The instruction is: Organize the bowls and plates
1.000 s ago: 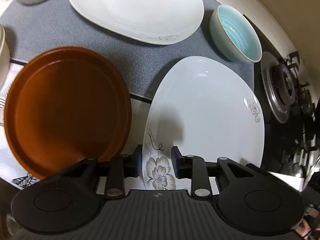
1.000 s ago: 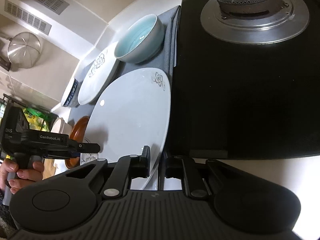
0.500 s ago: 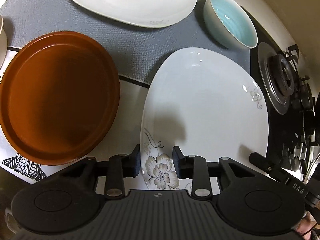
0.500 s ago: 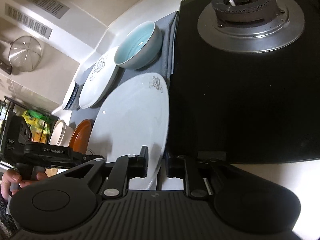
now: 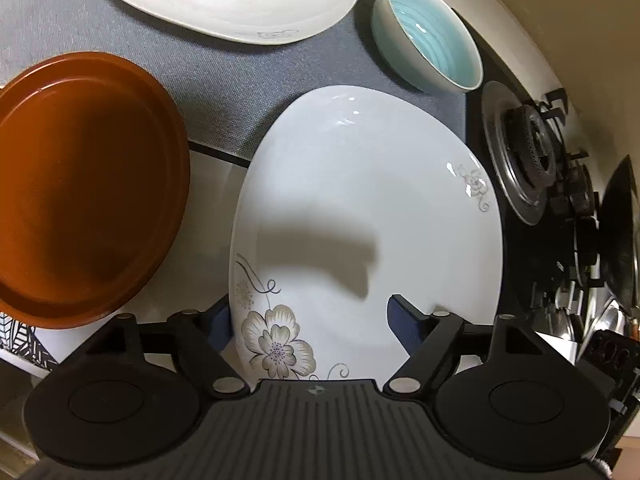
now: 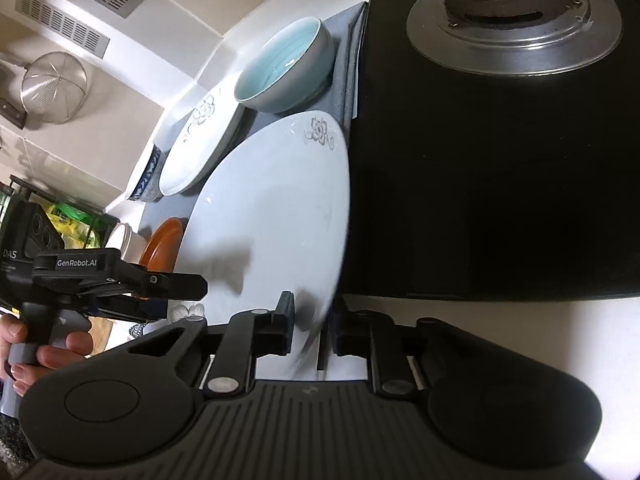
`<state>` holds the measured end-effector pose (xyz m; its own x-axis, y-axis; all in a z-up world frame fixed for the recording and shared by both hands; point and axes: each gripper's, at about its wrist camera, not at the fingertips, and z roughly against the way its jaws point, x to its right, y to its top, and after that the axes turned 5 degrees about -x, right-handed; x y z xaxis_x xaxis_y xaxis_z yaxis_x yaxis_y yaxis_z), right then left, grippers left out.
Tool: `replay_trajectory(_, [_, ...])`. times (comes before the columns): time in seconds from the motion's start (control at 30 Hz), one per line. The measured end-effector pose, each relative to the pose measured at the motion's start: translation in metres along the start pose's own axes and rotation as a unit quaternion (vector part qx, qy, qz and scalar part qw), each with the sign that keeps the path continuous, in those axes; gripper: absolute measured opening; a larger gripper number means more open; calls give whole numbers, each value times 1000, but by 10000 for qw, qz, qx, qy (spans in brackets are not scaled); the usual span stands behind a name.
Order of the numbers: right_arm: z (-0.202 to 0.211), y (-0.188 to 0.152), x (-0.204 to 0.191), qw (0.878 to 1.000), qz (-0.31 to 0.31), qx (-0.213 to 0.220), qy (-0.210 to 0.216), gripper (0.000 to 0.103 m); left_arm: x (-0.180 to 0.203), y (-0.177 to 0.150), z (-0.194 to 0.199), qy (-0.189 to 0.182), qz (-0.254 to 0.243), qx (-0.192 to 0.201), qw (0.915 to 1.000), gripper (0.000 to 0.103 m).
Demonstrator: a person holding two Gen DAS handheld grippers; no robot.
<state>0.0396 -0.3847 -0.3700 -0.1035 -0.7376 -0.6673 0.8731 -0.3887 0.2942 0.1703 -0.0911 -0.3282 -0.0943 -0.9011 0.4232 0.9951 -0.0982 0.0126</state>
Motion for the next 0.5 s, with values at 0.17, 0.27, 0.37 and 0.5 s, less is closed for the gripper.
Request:
replay_trajectory(0.17, [9, 0, -4, 9998, 152, 97, -117, 19, 3, 1, 6, 472, 74, 91, 9988, 31])
replay_trajectory(0.27, [15, 1, -4, 9995, 251, 143, -91, 19, 1, 1, 11, 313, 269, 123, 9991, 28])
replay_trajectory(0.37, [20, 3, -7, 9992, 330, 147, -156, 19, 7, 1, 16, 343, 234, 154, 9990, 28])
replay_trajectory(0.5, [26, 4, -5, 9996, 229, 148, -96, 20, 11, 4, 19, 309, 268, 93, 9991, 28])
